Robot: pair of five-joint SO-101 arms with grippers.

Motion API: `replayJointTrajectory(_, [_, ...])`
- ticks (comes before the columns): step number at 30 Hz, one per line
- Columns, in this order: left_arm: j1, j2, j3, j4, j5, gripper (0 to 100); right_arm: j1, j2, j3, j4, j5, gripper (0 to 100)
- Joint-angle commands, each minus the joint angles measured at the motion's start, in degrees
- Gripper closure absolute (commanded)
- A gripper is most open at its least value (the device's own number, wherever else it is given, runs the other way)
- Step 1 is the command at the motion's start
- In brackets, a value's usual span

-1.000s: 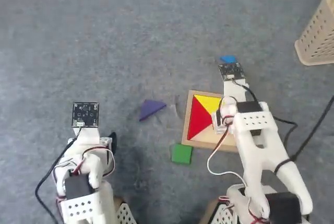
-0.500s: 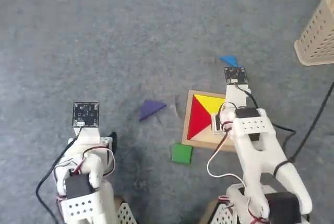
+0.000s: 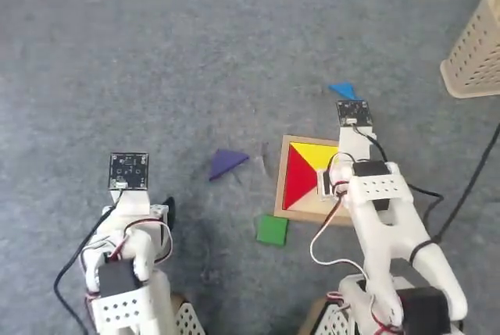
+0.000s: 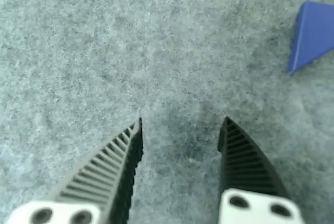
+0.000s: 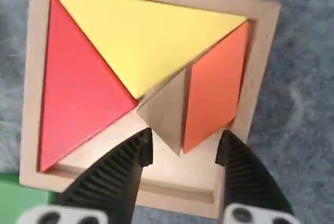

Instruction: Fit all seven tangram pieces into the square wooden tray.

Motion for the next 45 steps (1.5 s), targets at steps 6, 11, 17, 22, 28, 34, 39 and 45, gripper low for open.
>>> replayJointTrajectory(6, [-0.26,-0.97,-0.22,0.35,0.44,77,0.13,-11.82,-0.53,0.40,2.37,98.7])
replayJointTrajectory(11, [-0.26,-0.97,-0.22,0.35,0.44,77,0.40,-8.66,2.64,-4.53,5.45,98.3])
replayJointTrajectory(17, [-0.26,-0.97,-0.22,0.35,0.44,77,0.48,-3.30,1.58,-5.49,5.45,98.1])
replayJointTrajectory(22, [-0.26,-0.97,-0.22,0.35,0.44,77,0.48,-0.92,1.58,-6.46,5.54,98.1])
replayJointTrajectory(28, [-0.26,-0.97,-0.22,0.35,0.44,77,1.01,-0.57,1.58,-6.64,5.54,98.1])
replayJointTrajectory(34, [-0.26,-0.97,-0.22,0.35,0.44,77,5.14,-0.48,1.58,-8.66,6.95,98.0])
replayJointTrajectory(39, [-0.26,-0.97,-0.22,0.35,0.44,77,5.05,-0.75,1.58,-8.66,7.47,98.0])
replayJointTrajectory(45, [-0.26,-0.97,-0.22,0.35,0.44,77,6.29,-5.67,-2.73,-6.20,3.87,97.7])
